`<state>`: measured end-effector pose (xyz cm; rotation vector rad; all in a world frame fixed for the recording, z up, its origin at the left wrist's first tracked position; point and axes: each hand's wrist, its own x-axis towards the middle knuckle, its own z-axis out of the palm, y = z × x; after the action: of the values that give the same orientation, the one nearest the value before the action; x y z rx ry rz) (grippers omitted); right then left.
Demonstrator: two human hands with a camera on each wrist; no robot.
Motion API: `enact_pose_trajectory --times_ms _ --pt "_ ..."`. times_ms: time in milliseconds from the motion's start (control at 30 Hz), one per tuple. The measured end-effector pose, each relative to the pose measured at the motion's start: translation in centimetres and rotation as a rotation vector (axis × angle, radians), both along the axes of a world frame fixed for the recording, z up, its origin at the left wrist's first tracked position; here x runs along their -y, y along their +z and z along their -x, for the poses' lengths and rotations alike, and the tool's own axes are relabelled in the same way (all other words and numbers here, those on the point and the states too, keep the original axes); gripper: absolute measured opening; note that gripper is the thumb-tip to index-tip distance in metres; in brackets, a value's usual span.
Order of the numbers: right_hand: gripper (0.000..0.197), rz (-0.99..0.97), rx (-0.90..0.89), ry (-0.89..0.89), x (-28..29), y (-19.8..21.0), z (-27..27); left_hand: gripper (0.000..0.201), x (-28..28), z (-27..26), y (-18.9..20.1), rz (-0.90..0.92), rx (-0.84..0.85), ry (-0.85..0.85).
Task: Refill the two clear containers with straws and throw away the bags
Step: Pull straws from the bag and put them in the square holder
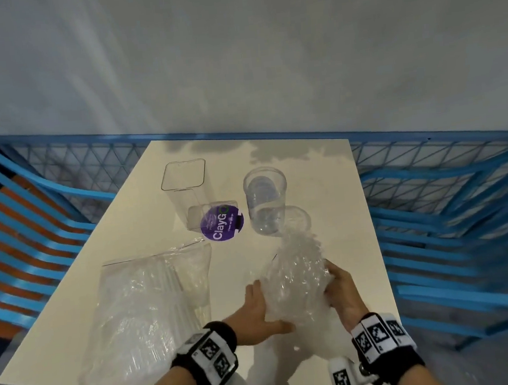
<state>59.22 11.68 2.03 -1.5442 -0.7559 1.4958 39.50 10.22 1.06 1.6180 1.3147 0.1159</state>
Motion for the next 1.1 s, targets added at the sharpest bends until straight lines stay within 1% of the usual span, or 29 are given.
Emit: enact_pose_trajectory --times_ms 33,100,133,167,233,267,300,333,400,467,500,533,567,600,633,667,700,733,800,833,867,900,967,1033,1100 --pt "0.051 0.006 0.042 0.005 -0.2 0.0 -0.2 0.116 -0.6 1.0 0.5 0.040 -0.005 -0.028" --pt "0.058 0.039 0.113 0.006 -0.6 -0.2 -0.8 0.098 -2.2 3.2 2.4 0.011 0.095 0.055" --pt "0.058 0.064 0.121 0.005 -0.7 -0.2 -1.0 0.094 -2.8 4.0 3.2 -0.027 0.133 0.081" --pt "0.058 0.080 0.120 0.010 -0.9 -0.1 -1.0 0.097 -3.4 4.5 3.8 -0.071 0.134 0.068" --pt "0.061 0.087 0.079 0.061 -0.9 0.4 -0.1 0.113 -4.1 4.2 3.9 -0.132 0.097 0.006" --pt "0.060 0.081 0.051 0.099 -0.8 0.8 0.8 0.121 -4.5 3.5 3.8 -0.128 0.096 -0.019" --pt "0.057 0.067 0.037 0.137 -0.7 1.2 1.7 0.125 -4.7 2.6 3.3 -0.128 0.152 -0.039" --pt "0.051 0.042 0.030 0.169 -0.4 1.5 2.6 0.124 -4.9 1.8 2.7 -0.126 0.231 -0.029" --pt "0.038 0.005 0.025 0.166 -0.1 1.8 3.4 0.111 -4.8 0.8 1.9 -0.109 0.349 0.095" --pt "0.039 0.018 0.024 0.167 0.0 2.1 3.0 0.095 -4.5 0.8 1.3 -0.112 0.388 0.271" --pt "0.040 0.016 0.050 0.177 -0.1 2.2 2.5 0.089 -4.3 1.1 1.1 -0.128 0.375 0.357" --pt "0.041 -0.013 0.145 0.190 -0.4 2.4 2.0 0.083 -4.1 1.4 0.9 -0.148 0.356 0.417" --pt "0.043 -0.072 0.315 0.199 -0.6 2.8 1.5 0.078 -3.9 1.7 0.8 -0.181 0.341 0.454" --pt "0.044 -0.166 0.499 0.191 -0.8 3.4 1.2 0.074 -3.7 2.1 1.0 -0.214 0.331 0.486" --pt "0.046 -0.294 0.637 0.162 -0.9 4.2 1.3 0.071 -3.6 2.5 1.3 -0.242 0.331 0.515" --pt "0.048 -0.419 0.700 0.136 -1.0 5.1 1.7 0.068 -3.7 2.9 1.8 -0.273 0.341 0.543" --pt "0.050 -0.517 0.692 0.135 -1.1 6.1 2.2 0.065 -3.9 3.2 2.5 -0.306 0.364 0.565" --pt "0.053 -0.580 0.616 0.161 -1.4 7.1 3.3 0.063 -4.2 4.0 3.2 -0.340 0.386 0.577" --pt "0.060 -0.589 0.332 0.283 -1.8 8.6 4.9 0.059 -4.6 4.8 4.6 -0.417 0.425 0.583" --pt "0.064 -0.588 0.242 0.338 -2.0 9.0 5.3 0.056 -4.8 4.7 5.1 -0.440 0.443 0.596" --pt "0.068 -0.583 0.218 0.367 -2.4 9.1 5.8 0.054 -4.9 4.7 5.5 -0.454 0.456 0.609" --pt "0.070 -0.574 0.246 0.376 -2.8 8.7 6.2 0.056 -5.0 4.7 5.5 -0.451 0.472 0.613" --pt "0.071 -0.536 0.402 0.358 -3.6 7.3 8.0 0.066 -5.3 5.7 4.8 -0.388 0.479 0.562" --pt "0.063 -0.484 0.512 0.284 -4.3 5.8 10.6 0.072 -5.6 7.5 3.3 -0.300 0.421 0.483" --pt "0.055 -0.487 0.563 0.267 -4.5 4.9 12.7 0.068 -5.5 9.3 2.3 -0.254 0.364 0.469"
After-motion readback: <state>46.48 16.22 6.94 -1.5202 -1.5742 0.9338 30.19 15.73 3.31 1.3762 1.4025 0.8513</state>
